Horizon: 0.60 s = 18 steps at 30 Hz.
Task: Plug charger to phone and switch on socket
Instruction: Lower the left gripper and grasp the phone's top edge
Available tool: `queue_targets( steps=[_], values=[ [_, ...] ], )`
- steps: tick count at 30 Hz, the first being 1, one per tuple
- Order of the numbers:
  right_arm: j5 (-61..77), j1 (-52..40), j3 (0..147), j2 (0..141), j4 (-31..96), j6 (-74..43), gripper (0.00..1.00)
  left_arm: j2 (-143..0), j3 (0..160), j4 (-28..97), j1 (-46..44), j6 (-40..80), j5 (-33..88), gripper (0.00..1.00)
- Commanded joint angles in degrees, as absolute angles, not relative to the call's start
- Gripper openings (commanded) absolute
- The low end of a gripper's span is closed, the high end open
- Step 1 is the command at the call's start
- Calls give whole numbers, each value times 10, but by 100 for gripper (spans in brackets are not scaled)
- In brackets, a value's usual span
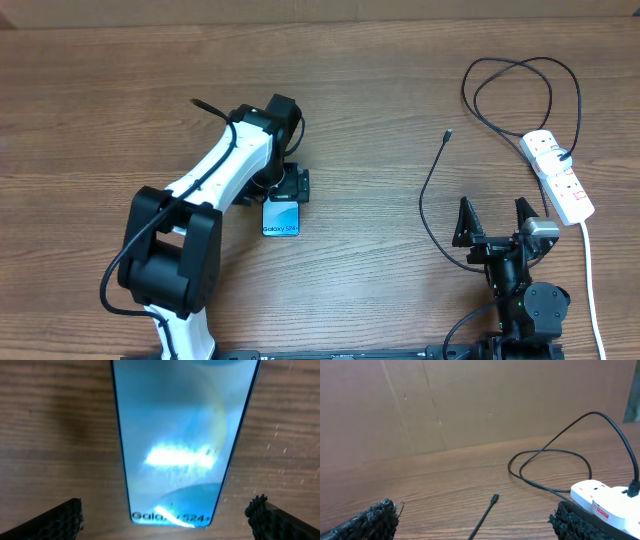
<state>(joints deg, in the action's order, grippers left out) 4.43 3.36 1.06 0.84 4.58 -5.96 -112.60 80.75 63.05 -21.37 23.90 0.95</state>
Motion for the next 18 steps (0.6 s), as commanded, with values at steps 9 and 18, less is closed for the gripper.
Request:
queue_targets(
  steps=[9, 18],
  values=[
    [39, 36, 4, 2, 44, -62, 100, -1140, 818, 589, -215, 246, -7, 100],
    [39, 36, 4, 2, 44, -62, 100, -1140, 801, 568, -215, 247, -7, 100]
  ],
)
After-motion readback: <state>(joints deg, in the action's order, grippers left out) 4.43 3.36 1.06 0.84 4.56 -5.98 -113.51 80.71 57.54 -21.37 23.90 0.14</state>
